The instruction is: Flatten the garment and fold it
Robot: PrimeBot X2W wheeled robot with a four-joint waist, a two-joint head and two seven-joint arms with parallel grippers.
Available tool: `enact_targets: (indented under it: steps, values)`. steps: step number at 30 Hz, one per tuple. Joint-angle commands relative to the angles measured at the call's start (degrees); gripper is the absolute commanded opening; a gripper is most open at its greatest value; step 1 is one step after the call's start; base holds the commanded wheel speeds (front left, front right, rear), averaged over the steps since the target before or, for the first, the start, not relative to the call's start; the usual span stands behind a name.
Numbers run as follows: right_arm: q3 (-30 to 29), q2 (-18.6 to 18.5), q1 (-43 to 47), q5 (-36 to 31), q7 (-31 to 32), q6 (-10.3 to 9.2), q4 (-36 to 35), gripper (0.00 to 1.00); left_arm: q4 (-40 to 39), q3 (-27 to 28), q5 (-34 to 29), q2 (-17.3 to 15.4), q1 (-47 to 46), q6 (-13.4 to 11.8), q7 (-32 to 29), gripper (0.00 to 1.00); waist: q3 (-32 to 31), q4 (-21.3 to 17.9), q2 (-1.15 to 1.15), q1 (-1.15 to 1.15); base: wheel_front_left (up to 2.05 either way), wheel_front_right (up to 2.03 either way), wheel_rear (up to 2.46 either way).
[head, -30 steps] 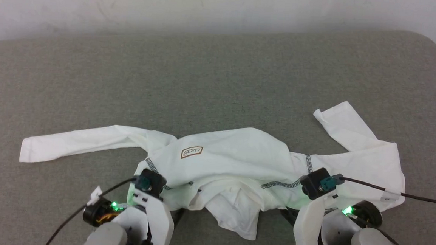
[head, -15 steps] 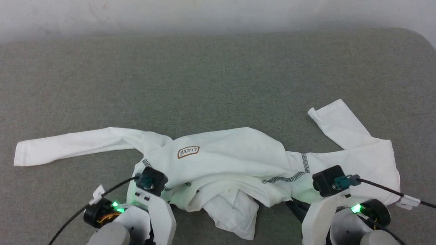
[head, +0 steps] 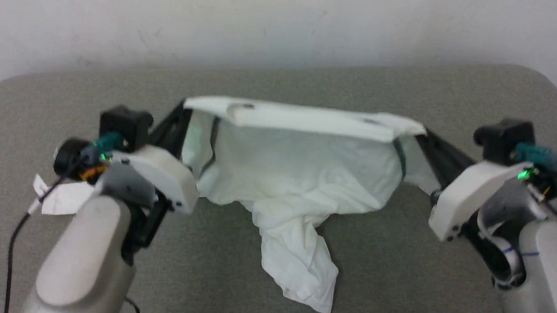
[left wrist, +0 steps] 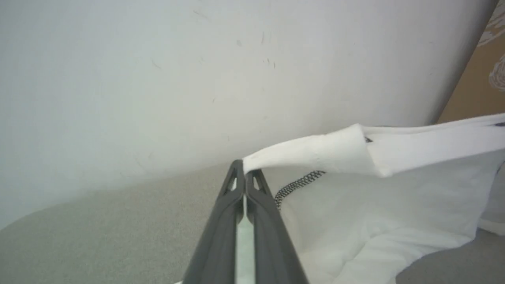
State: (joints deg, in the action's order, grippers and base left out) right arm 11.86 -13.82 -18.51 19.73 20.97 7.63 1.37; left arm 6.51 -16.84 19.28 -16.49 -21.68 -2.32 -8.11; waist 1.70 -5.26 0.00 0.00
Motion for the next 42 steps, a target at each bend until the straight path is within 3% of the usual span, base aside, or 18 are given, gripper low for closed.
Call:
enact_targets:
  steps: [1,7,12,19,25,31,42]
  values:
    - [-1.4,0.1,-3.5,-0.2,-0.6,-0.14,-0.4,0.00,0.4,1.7,0.1,-0.6,-4.1,-0.5,1.1,0.00,0.2,0.0,0.00,0.00,0.00,0.00,0.00]
    - [-4.0,1.2,-18.2,0.2,-2.0,-0.14,3.6,0.00,7.5,3.2,0.6,1.2,-20.5,0.0,2.3,0.00,3.4,-0.7,0.00,0.00,0.00,0.00,0.00]
    - [-4.6,0.9,-33.1,1.1,-4.8,-0.14,9.7,0.00,15.7,3.3,-1.6,1.8,-36.2,-0.1,4.9,0.00,10.2,-1.6,0.00,0.00,0.00,0.00,0.00]
    - [-8.0,1.9,-54.4,0.8,-13.6,-0.14,21.0,0.00,27.6,4.2,-4.2,0.7,-57.7,-0.2,9.7,0.00,21.1,-3.6,0.00,0.00,0.00,0.00,0.00]
    - [-9.8,2.7,-69.3,-1.8,-21.7,-0.14,30.1,0.00,33.8,4.9,-5.2,0.2,-70.9,-1.4,12.7,0.00,29.2,-5.0,0.00,0.00,0.00,0.00,0.00]
    - [-8.3,4.0,-77.3,-2.8,-28.3,-0.14,36.9,0.00,37.5,4.8,-5.6,0.4,-77.2,-2.1,14.8,0.00,34.6,-5.6,0.00,0.00,0.00,0.00,0.00]
    - [-0.8,6.3,-78.6,-1.6,-33.2,-0.14,47.0,0.00,42.6,5.4,-3.1,2.4,-73.7,-2.0,18.9,0.00,37.2,-4.6,0.00,0.00,0.00,0.00,0.00]
